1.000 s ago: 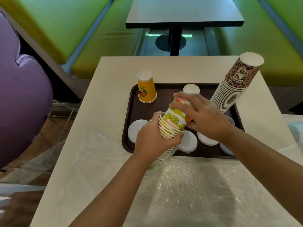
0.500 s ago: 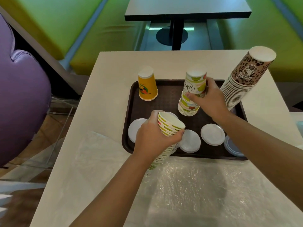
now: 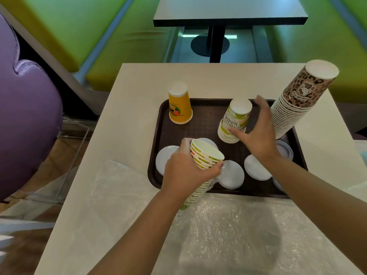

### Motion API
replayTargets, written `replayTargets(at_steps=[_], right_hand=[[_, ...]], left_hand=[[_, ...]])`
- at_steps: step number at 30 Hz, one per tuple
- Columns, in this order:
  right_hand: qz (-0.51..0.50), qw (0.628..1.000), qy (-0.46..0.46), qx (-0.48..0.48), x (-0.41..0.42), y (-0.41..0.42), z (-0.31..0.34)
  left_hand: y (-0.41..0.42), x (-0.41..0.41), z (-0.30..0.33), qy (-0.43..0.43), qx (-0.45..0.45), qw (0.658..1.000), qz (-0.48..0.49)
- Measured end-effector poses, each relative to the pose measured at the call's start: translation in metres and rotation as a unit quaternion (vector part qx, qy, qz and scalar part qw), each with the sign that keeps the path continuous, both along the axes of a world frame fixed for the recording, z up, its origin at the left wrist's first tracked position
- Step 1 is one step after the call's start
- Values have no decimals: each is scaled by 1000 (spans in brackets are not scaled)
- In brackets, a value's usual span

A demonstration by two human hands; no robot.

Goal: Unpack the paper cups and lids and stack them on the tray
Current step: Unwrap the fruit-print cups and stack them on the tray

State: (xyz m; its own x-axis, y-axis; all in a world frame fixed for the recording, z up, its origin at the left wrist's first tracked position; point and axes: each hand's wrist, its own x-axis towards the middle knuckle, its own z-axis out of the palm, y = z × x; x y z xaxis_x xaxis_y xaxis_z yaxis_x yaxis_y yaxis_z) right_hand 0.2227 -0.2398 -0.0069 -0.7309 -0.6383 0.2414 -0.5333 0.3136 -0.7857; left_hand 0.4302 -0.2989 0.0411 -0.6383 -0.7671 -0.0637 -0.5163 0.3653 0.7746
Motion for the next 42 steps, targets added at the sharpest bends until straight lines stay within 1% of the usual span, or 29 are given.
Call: replayTargets(at_steps=[2,3,4,5,7,8,10,12,16,18,21,23,25,27,28,30,32,34,36,38,40,42], right_hand=[[24,995,58,-81,14,11,15],[62,991,50,-110,22,15,23],[111,987,17,-117,31,19,31],[164,981,-25,-95,39,22,39],[251,964,-83,3,54,26,50],[280,953,-102,47,59,28,51],[314,937,-115,104,65,30,51],[320,932,-113,131,68,33,51],[312,932,-128,135,75,37,50],[309,934,-133,118,77,39,48],[273,950,-141,58,74,40,48],[263,954,-139,43,68,41,52],[290,949,-111,60,63,41,55],[332,939,-63,67,61,43,58],[350,935,-19,61,60,44,60],[374,919,112,47,58,44,63],[387,889,241,50,54,42,62],[388,860,319,84,51,39,59],[371,843,374,111,49,37,56],[352,833,415,103,47,36,52],[331,836,433,71,43,34,47],[293,853,430,44,37,29,44]], left_hand=[[1,1,1,-4,1,1000,3],[1,1,1,-5,0,1000,3],[2,1,2,-6,-2,1000,5],[3,2,2,-6,-3,1000,6],[5,2,3,-5,-7,1000,0],[6,2,4,-8,-9,1000,-6],[9,1,5,-13,-14,1000,-19],[11,1,5,-15,-20,999,-31],[16,3,5,-18,-25,999,-40],[18,4,6,-16,-28,999,-39],[19,5,6,2,-25,999,-35],[19,6,6,7,-20,999,-32],[18,7,6,10,-20,999,-30],[18,7,5,15,-19,999,-32],[18,6,5,17,-20,999,-33],[18,6,5,21,-25,999,-32],[17,5,6,28,-26,999,-26],[14,5,7,33,-23,999,-20],[12,4,7,33,-18,999,-22],[13,2,7,29,-16,999,-30],[12,-1,7,24,-15,999,-31],[10,-2,7,21,-8,999,-23]])
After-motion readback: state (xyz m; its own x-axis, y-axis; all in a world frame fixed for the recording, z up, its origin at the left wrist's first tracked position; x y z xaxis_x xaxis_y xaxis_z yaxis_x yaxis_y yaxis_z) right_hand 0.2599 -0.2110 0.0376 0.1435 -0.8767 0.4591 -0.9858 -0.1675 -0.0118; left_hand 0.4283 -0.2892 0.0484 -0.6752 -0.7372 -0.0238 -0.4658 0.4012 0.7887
